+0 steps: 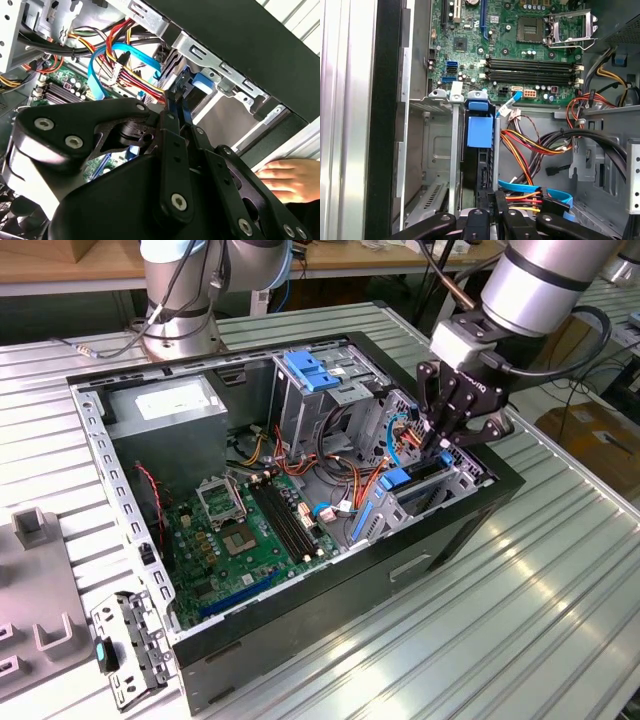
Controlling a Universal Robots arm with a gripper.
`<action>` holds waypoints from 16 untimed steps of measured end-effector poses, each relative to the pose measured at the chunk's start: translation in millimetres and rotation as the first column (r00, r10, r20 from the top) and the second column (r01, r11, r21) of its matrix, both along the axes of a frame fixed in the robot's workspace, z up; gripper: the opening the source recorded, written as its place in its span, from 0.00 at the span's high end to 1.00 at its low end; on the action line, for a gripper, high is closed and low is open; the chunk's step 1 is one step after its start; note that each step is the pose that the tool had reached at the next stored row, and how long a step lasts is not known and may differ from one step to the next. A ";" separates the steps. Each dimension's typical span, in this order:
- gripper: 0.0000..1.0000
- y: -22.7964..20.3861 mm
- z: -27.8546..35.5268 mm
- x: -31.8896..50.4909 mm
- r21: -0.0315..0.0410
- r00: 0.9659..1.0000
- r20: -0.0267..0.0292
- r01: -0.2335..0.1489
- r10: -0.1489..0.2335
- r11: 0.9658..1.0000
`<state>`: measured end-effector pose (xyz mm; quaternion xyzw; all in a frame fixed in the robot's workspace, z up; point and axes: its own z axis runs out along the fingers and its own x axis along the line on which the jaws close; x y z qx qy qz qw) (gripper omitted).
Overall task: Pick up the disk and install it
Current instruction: 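Insert the first disk wire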
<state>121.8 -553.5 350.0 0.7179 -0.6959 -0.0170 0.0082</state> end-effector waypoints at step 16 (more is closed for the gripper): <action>0.84 -4.6 -3.4 -0.3 0.000 1.000 0.000 0.004 -0.004 1.000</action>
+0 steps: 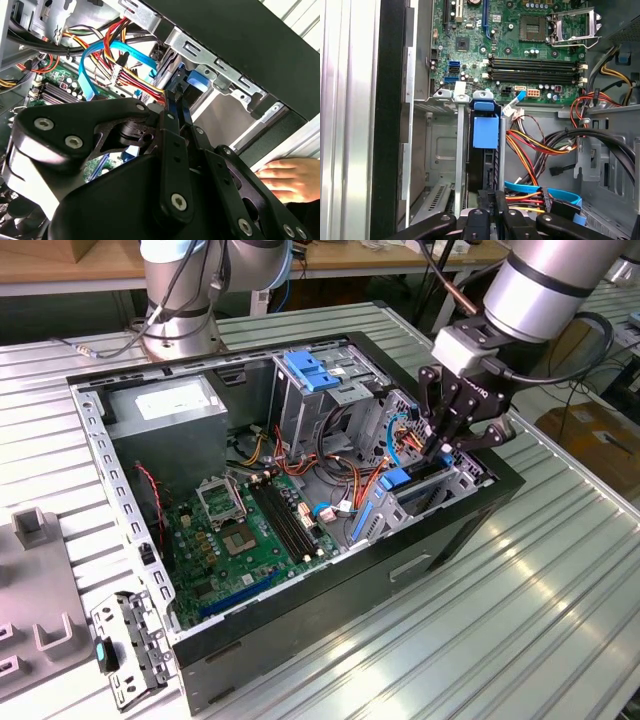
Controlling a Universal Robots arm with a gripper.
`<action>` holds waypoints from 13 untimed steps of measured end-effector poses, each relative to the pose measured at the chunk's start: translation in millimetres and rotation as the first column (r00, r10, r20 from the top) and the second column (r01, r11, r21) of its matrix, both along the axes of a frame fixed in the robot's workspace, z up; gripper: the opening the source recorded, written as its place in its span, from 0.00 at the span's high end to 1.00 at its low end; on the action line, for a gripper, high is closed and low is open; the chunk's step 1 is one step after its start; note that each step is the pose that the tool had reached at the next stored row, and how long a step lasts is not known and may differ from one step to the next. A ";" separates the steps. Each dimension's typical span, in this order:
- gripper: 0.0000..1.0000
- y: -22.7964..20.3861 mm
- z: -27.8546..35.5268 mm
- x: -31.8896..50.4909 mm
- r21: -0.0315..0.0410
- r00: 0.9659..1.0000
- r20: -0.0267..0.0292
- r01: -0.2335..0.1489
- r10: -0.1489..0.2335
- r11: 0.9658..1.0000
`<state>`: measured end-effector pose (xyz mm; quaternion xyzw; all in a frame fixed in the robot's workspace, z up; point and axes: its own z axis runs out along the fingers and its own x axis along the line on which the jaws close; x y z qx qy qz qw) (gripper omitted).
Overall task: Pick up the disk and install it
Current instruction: 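Insert the first disk wire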
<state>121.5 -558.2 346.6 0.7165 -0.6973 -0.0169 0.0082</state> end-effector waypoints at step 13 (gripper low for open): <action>0.84 0.2 1.2 -1.2 0.001 1.000 0.000 0.000 0.000 1.000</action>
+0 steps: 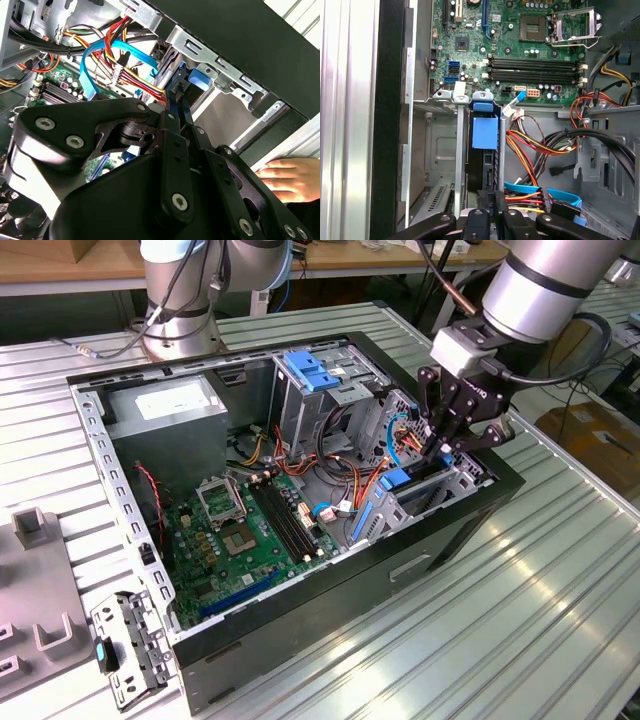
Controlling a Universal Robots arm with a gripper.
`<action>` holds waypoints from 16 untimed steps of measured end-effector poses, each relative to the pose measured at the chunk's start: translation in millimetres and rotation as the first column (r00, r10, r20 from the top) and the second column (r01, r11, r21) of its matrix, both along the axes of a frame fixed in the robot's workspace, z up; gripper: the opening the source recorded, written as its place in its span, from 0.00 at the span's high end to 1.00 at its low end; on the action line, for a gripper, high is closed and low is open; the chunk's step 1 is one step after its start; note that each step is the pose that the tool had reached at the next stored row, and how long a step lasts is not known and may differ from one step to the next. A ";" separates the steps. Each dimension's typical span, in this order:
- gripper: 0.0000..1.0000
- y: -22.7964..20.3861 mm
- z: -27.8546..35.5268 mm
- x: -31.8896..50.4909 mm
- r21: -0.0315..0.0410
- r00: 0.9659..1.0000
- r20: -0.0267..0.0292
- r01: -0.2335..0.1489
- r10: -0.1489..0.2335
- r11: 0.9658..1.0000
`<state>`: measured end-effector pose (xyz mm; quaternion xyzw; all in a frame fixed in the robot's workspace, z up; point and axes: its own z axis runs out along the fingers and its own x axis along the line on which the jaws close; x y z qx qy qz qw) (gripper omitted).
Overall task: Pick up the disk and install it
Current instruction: 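Insert the first disk wire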
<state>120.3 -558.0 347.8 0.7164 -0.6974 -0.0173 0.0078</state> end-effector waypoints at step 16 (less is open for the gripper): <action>0.84 0.4 0.0 0.0 0.004 1.000 0.000 0.010 -0.010 1.000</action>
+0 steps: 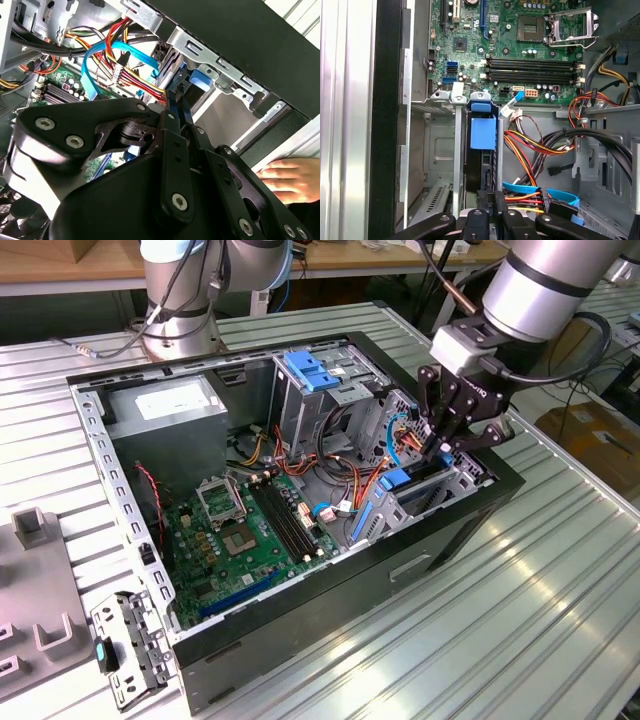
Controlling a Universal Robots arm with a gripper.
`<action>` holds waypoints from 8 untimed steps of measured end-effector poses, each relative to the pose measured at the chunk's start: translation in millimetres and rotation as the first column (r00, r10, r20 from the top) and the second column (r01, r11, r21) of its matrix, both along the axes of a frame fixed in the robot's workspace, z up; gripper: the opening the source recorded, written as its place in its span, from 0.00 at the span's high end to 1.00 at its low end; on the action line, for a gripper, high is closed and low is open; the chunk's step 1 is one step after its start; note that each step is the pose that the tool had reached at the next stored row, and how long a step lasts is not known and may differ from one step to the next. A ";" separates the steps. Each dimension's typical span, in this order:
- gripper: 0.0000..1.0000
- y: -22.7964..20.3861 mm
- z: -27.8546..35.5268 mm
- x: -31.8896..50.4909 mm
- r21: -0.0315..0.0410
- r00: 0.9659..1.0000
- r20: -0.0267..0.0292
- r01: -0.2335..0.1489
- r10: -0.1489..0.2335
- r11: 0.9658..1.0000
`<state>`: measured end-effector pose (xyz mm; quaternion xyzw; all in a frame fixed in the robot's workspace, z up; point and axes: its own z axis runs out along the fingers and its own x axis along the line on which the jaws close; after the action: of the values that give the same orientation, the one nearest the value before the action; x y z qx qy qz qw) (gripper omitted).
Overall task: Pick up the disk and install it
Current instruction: 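Insert the first disk wire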
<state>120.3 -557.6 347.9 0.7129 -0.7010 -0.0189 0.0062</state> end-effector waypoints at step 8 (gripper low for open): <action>0.84 -0.9 -0.6 0.0 0.000 1.000 0.000 0.018 -0.018 1.000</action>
<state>120.3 -558.5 347.3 0.7064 -0.7075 -0.0189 0.0061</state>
